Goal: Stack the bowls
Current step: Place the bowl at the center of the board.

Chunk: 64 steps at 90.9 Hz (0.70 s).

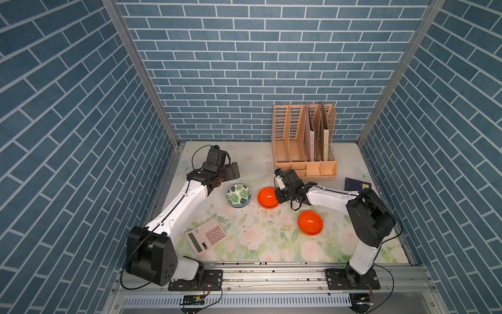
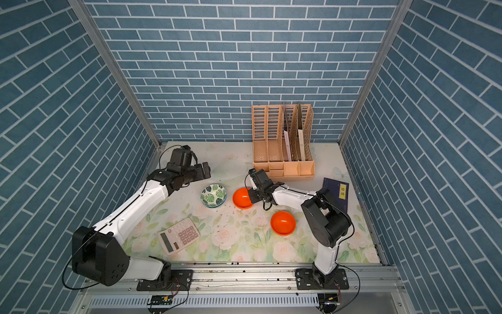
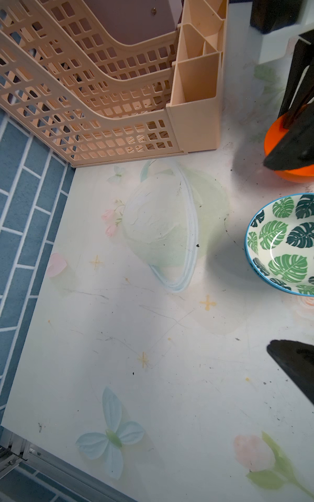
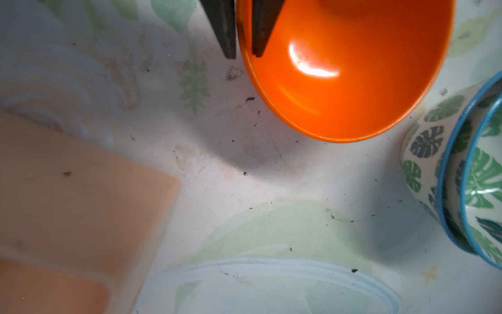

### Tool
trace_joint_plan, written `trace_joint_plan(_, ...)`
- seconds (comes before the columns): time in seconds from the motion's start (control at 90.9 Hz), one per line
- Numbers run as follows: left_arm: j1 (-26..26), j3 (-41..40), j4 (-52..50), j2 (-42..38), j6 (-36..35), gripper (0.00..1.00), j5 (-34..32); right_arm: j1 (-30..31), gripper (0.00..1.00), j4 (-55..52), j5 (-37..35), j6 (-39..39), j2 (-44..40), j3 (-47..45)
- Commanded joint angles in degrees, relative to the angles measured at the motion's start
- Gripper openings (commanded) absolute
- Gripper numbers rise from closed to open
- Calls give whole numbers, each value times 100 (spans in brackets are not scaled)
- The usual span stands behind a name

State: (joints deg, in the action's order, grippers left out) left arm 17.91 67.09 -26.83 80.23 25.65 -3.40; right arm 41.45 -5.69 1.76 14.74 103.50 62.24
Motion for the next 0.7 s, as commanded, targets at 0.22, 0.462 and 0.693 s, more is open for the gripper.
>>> trace_joint_plan(0.22, 18, -56, -24, -155, -60, 99, -71, -14, 42, 96, -163, 2, -263, -133)
trace_joint_plan(0.462, 18, -55, -7, -110, -82, 100, -30, -8, 56, -12, -466, 13, -1037, -152)
trace_joint_plan(0.693, 60, -104, -56, -61, -199, 100, -119, -310, 59, -1052, -1026, 235, -2102, -534)
